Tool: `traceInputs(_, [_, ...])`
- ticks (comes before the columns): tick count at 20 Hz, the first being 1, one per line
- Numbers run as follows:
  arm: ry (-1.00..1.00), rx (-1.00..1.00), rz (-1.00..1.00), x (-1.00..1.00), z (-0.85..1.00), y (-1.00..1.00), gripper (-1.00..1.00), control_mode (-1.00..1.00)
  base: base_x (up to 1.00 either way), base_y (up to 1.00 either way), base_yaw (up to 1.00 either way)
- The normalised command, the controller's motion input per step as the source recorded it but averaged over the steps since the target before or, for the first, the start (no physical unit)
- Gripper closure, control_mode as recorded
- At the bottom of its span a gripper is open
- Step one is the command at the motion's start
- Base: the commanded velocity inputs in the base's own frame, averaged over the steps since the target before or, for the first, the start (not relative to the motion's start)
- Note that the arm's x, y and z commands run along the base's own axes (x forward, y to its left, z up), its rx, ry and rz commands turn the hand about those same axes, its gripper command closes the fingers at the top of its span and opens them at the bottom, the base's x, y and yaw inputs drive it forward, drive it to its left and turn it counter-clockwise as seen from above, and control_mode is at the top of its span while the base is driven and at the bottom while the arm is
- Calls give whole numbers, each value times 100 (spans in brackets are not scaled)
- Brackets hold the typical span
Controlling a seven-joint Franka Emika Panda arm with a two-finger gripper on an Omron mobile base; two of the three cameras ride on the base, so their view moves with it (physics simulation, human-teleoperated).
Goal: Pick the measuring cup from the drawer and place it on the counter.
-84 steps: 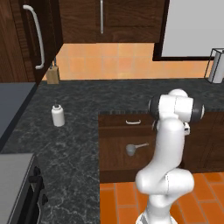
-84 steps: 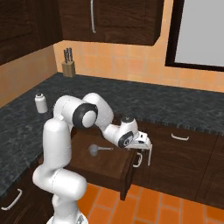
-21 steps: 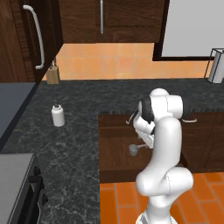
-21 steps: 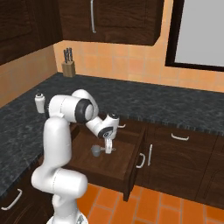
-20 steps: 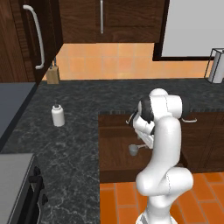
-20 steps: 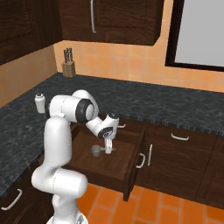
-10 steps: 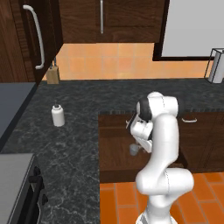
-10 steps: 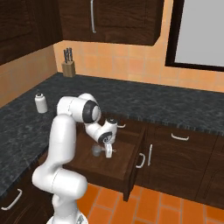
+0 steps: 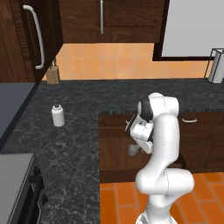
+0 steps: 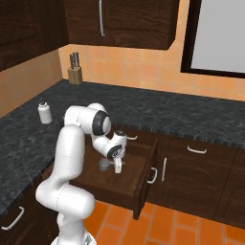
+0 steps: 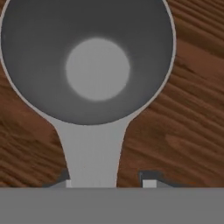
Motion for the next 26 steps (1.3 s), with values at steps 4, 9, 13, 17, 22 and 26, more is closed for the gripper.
traceInputs(4, [-8, 0, 0, -1, 26, 2, 100, -100, 0, 0, 0])
traceInputs(9, [-10, 8, 0, 0, 97, 0, 100, -100, 0, 0, 0])
traceInputs(13, [-8, 14, 0, -9, 100, 0, 100, -100, 0, 0, 0])
traceInputs(17, [-2, 11, -1, -19, 100, 8, 100, -100, 0, 0, 0])
traceInputs(22, [7, 2, 0, -5, 100, 14, 100, -100, 0, 0, 0])
traceInputs(26, [35, 0, 0, -24, 89, 43, 100, -100, 0, 0, 0])
